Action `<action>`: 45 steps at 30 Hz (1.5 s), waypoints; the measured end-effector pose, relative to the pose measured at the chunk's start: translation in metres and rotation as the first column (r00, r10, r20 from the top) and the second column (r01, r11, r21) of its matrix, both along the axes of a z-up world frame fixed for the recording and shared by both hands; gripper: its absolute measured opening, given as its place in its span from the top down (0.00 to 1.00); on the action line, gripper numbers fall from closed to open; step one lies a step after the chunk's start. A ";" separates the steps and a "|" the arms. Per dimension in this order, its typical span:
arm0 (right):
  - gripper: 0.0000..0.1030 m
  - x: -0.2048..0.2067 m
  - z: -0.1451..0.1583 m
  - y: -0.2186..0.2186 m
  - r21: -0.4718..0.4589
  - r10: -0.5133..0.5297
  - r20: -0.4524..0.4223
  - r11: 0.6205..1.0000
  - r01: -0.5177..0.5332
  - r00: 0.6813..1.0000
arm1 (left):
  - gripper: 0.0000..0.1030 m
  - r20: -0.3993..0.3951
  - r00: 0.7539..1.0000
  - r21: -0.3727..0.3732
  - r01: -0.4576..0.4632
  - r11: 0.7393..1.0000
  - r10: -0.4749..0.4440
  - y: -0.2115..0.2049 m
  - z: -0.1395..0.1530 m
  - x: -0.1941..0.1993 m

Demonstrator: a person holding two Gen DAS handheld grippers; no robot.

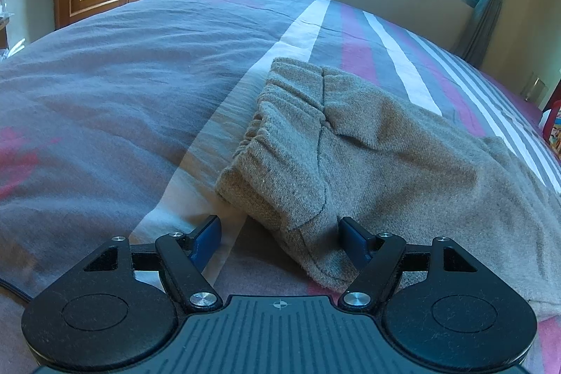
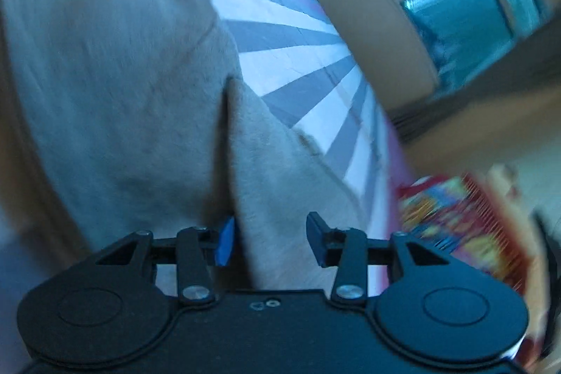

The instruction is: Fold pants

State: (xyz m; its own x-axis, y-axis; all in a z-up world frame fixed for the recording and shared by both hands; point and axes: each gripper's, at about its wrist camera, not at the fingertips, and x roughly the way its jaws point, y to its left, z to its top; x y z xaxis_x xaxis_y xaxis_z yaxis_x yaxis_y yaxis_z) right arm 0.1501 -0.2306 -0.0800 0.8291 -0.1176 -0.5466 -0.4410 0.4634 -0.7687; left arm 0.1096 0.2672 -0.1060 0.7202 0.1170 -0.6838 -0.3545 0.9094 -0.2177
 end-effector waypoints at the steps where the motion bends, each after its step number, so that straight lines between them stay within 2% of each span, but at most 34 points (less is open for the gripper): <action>1: 0.95 0.003 0.003 -0.001 0.013 0.002 -0.004 1.000 -0.002 1.000 | 0.28 0.000 1.000 0.000 0.001 1.000 -0.001 0.000 0.000 0.000; 4: 0.96 0.006 0.034 -0.017 0.190 -0.072 0.041 0.980 0.063 0.997 | 0.28 0.001 1.000 0.000 0.002 1.000 -0.002 0.001 0.000 0.000; 6: 0.96 0.006 0.060 -0.037 0.352 -0.161 0.080 0.928 0.123 0.984 | 0.28 0.002 1.000 0.001 0.003 1.000 -0.003 0.001 0.000 0.000; 8: 0.96 0.004 0.088 -0.068 0.552 -0.263 0.078 0.814 0.178 0.962 | 0.28 0.003 1.000 0.002 0.003 1.000 -0.003 0.001 0.000 0.000; 9: 0.96 0.001 0.101 -0.089 0.656 -0.324 0.054 0.724 0.211 0.945 | 0.28 0.002 1.000 0.001 0.003 1.000 -0.003 0.001 0.000 0.000; 10: 0.96 0.000 0.105 -0.109 0.722 -0.366 0.029 0.651 0.234 0.930 | 0.28 0.003 1.000 0.001 0.003 1.000 -0.003 0.001 0.000 0.000; 13: 0.96 -0.014 0.112 -0.165 0.874 -0.480 -0.088 0.383 0.299 0.873 | 0.28 0.002 1.000 0.002 0.003 1.000 -0.003 0.001 0.000 0.000; 16: 0.96 -0.031 0.091 -0.218 0.921 -0.559 -0.251 0.113 0.372 0.790 | 0.28 0.002 1.000 0.001 0.003 1.000 -0.003 0.001 0.000 0.000; 18: 0.96 -0.040 0.066 -0.241 0.903 -0.576 -0.364 -0.027 0.428 0.732 | 0.28 0.001 1.000 0.002 0.003 1.000 -0.003 0.001 0.000 0.000; 19: 0.96 -0.042 0.050 -0.251 0.888 -0.574 -0.414 -0.084 0.452 0.707 | 0.28 0.000 1.000 0.002 0.004 1.000 -0.004 0.001 0.000 0.000; 21: 0.96 -0.043 0.021 -0.263 0.855 -0.568 -0.485 -0.149 0.496 0.665 | 0.28 -0.002 1.000 0.002 0.005 1.000 -0.005 0.001 0.000 0.001; 22: 0.96 -0.042 0.005 -0.270 0.829 -0.552 -0.535 -0.199 0.522 0.640 | 0.28 -0.002 1.000 0.002 0.005 1.000 -0.005 0.001 0.000 0.001; 23: 0.95 -0.042 -0.004 -0.272 0.818 -0.542 -0.556 -0.221 0.531 0.630 | 0.28 -0.003 1.000 0.003 0.005 1.000 -0.005 0.000 0.000 0.001; 25: 0.95 -0.044 -0.015 -0.272 0.810 -0.527 -0.571 -0.237 0.536 0.630 | 0.28 -0.003 1.000 0.002 0.005 1.000 -0.005 0.001 0.000 0.001; 26: 0.90 -0.045 -0.013 -0.271 0.810 -0.521 -0.571 -0.234 0.537 0.634 | 0.28 -0.002 1.000 0.001 0.005 1.000 -0.005 0.001 0.000 0.001; 27: 0.86 -0.046 -0.009 -0.268 0.817 -0.523 -0.556 -0.198 0.542 0.646 | 0.28 -0.001 1.000 0.002 0.005 1.000 -0.005 0.001 0.000 0.001; 28: 0.78 -0.044 -0.002 -0.263 0.824 -0.538 -0.523 -0.120 0.554 0.661 | 0.27 0.001 1.000 0.001 0.005 1.000 -0.005 0.000 0.000 0.001; 29: 0.70 -0.042 0.006 -0.254 0.824 -0.544 -0.482 -0.013 0.567 0.687 | 0.27 0.003 1.000 0.000 0.004 1.000 -0.004 0.000 0.000 0.000; 30: 0.66 -0.041 0.013 -0.244 0.816 -0.541 -0.441 0.090 0.571 0.716 | 0.27 0.004 1.000 0.000 0.004 1.000 -0.004 0.000 0.000 0.001; 32: 0.60 -0.040 0.025 -0.217 0.752 -0.503 -0.323 0.377 0.540 0.801 | 0.27 0.006 1.000 0.000 0.004 1.000 -0.004 0.000 0.000 0.000; 33: 0.58 -0.044 0.027 -0.195 0.672 -0.466 -0.238 0.554 0.491 0.852 | 0.27 0.006 1.000 0.000 0.004 1.000 -0.004 0.000 -0.001 0.000; 34: 0.50 -0.048 0.027 -0.179 0.588 -0.426 -0.166 0.682 0.436 0.890 | 0.27 0.006 1.000 -0.001 0.004 1.000 -0.004 0.000 -0.001 0.000; 35: 0.44 -0.055 0.025 -0.161 0.477 -0.359 -0.079 0.805 0.352 0.930 | 0.27 0.007 1.000 -0.001 0.004 1.000 -0.004 -0.001 -0.001 0.000; 36: 0.43 -0.062 0.021 -0.148 0.379 -0.290 -0.019 0.883 0.275 0.957 | 0.27 0.006 1.000 -0.001 0.004 1.000 -0.004 0.000 -0.001 0.000; 37: 0.44 -0.068 0.016 -0.136 0.283 -0.211 0.014 0.939 0.198 0.977 | 0.27 0.006 1.000 -0.001 0.004 1.000 -0.004 0.000 -0.001 0.000; 39: 0.46 -0.073 0.005 -0.119 0.137 -0.084 0.030 0.987 0.079 0.996 | 0.27 0.006 1.000 -0.001 0.004 1.000 -0.004 0.000 -0.001 0.000; 42: 0.63 -0.066 -0.008 -0.107 0.007 0.015 -0.005 1.000 -0.015 1.000 | 0.27 0.006 1.000 -0.002 0.004 1.000 -0.004 0.000 0.000 0.000; 43: 0.83 -0.065 -0.009 -0.103 -0.014 0.022 -0.007 1.000 -0.022 1.000 | 0.27 0.006 1.000 -0.002 0.004 1.000 -0.004 0.000 0.000 0.000; 44: 0.91 -0.064 -0.008 -0.099 -0.018 0.019 -0.007 1.000 -0.019 1.000 | 0.27 0.006 1.000 -0.002 0.005 1.000 -0.005 -0.001 0.000 0.000; 45: 0.91 -0.060 -0.004 -0.098 -0.007 0.011 -0.001 1.000 -0.011 1.000 | 0.27 0.006 1.000 -0.002 0.004 1.000 -0.004 -0.001 0.000 0.000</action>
State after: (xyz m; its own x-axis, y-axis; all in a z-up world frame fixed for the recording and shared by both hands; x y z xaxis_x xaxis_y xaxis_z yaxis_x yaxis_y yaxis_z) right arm 0.0899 -0.3289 -0.0837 0.8300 -0.1121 -0.5463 -0.4465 0.4534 -0.7714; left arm 0.1093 0.2667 -0.1064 0.7251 0.1126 -0.6794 -0.3494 0.9103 -0.2220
